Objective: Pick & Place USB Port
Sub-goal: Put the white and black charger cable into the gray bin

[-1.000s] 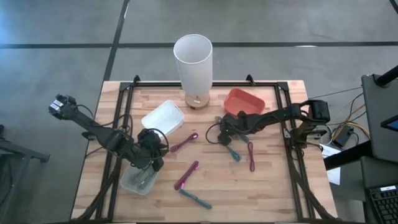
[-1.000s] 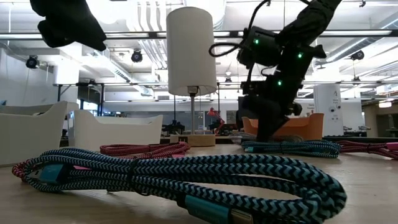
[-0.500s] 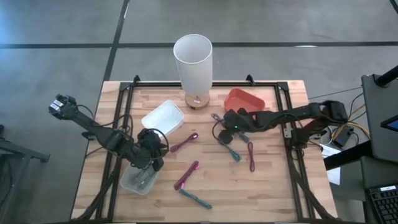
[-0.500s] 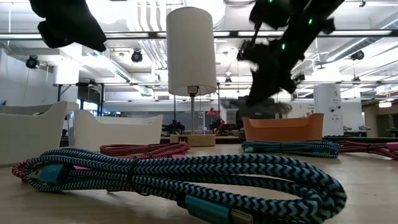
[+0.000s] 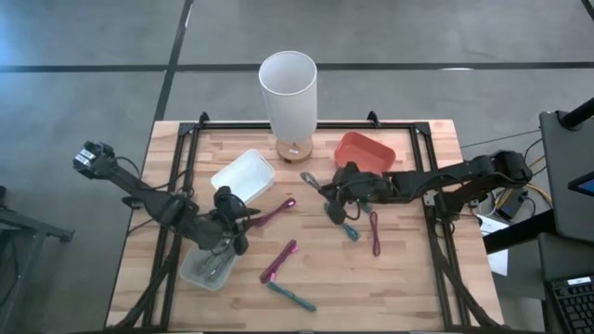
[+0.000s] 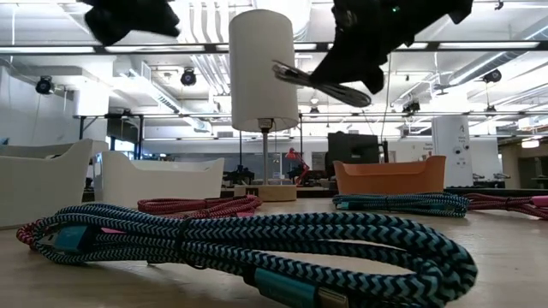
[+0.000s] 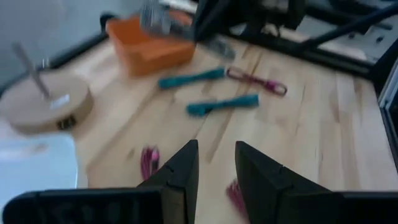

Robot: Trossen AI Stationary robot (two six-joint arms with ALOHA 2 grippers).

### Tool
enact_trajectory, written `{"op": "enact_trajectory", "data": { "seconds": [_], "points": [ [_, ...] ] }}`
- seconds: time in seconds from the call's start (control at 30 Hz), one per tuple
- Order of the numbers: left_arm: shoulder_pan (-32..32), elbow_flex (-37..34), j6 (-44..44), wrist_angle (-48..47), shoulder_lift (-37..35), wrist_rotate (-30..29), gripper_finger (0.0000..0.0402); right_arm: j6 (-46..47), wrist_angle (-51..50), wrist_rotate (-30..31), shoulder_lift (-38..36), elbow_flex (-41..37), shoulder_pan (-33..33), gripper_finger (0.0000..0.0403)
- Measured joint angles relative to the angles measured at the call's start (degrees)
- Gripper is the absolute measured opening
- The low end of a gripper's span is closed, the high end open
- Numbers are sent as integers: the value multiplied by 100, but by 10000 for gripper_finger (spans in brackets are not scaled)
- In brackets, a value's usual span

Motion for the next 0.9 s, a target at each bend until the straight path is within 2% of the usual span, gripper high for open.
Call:
{"op": "enact_trajectory", "data": {
  "seconds": [0.13, 0.37, 0.47, 0.53, 0.6, 0.73, 0.83, 0.9],
  "points": [
    [94, 0, 496, 623, 211, -47, 100, -191, 539, -4, 287, 0, 127, 34],
    [440, 0, 538, 1164, 780, -44, 99, -756, 1720, -27, 592, 0, 324, 34],
    [604, 0, 676, 1204, 942, -31, 99, -830, 1906, -283, 579, 2, 340, 34],
    [712, 0, 1063, 1393, 970, 42, 99, -838, 1963, -500, 544, 2, 338, 34],
    [835, 0, 1510, 1688, 930, 262, 99, -887, 1982, -566, 475, 2, 339, 34],
    [1114, 2, 2297, 2332, 791, 1089, 99, -999, 2010, -604, 351, 2, 338, 34],
    [1336, 2, 2468, 2396, 762, 1558, 99, -1198, 2026, -744, 315, 2, 338, 34],
    [1440, 0, 2521, 2384, 800, 1657, 99, -1238, 2072, -877, 327, 2, 340, 34]
  ]
}}
